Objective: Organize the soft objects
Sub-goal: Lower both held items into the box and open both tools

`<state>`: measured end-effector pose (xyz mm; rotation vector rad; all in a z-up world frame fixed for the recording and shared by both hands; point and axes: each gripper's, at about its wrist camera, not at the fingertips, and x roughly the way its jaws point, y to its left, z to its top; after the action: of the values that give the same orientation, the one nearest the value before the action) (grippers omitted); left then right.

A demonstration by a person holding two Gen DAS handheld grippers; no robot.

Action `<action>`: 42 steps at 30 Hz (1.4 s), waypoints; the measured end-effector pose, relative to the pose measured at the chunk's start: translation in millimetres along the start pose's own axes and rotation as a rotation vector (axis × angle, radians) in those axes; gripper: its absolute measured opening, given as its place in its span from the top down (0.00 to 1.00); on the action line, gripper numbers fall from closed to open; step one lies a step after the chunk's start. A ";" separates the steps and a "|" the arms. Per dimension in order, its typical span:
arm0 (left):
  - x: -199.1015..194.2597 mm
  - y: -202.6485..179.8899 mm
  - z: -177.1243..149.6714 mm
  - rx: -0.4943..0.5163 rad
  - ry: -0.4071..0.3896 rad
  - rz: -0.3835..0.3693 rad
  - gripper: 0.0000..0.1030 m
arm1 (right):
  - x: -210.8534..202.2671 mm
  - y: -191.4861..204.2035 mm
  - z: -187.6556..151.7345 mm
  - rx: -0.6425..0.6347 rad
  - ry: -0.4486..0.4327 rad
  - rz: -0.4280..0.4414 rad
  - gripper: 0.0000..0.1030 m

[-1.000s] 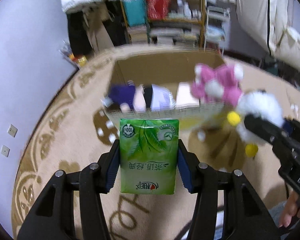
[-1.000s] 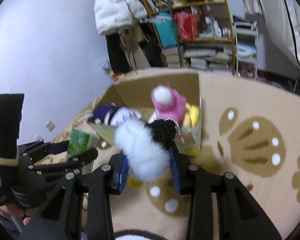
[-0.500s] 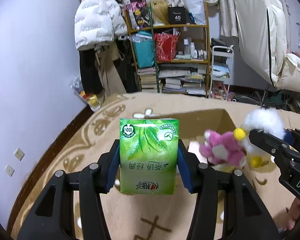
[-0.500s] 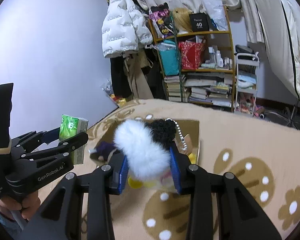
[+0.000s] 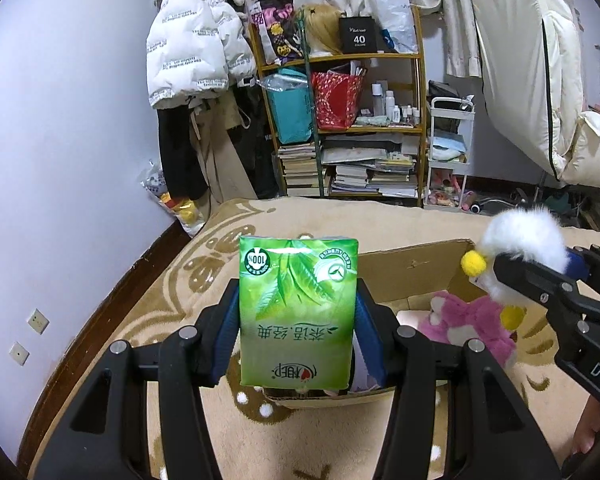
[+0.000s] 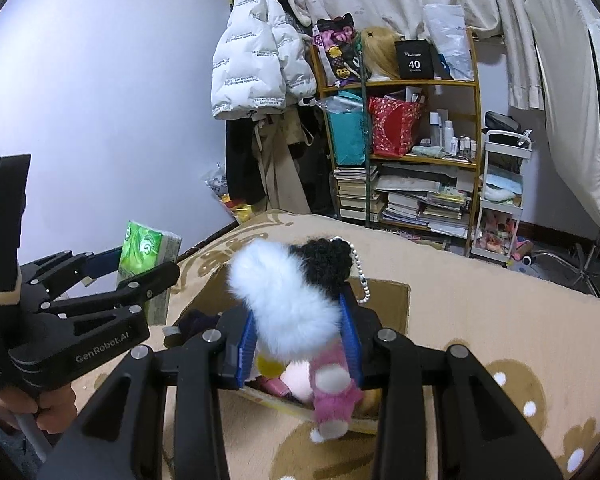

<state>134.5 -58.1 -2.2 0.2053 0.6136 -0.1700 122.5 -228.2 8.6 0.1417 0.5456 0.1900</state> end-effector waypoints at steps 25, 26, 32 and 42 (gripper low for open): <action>50.9 -9.2 -6.6 -0.003 0.101 -0.033 0.50 | 42.9 -8.7 -3.4 0.009 0.032 0.041 0.62; 51.7 -9.2 -6.9 -0.005 0.104 -0.034 0.50 | 43.6 -9.2 -4.5 0.008 0.037 0.041 0.61; 56.9 -9.3 -8.6 -0.006 0.119 -0.055 0.50 | 45.1 -13.2 -8.6 0.023 0.048 0.051 0.59; 56.1 -10.7 -8.6 -0.009 0.103 -0.050 0.44 | 47.8 -11.9 -17.9 0.008 0.071 0.060 0.59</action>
<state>172.6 -71.8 -43.5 0.1912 0.7220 -0.2065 154.8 -227.9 -32.6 0.1595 0.6131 0.2519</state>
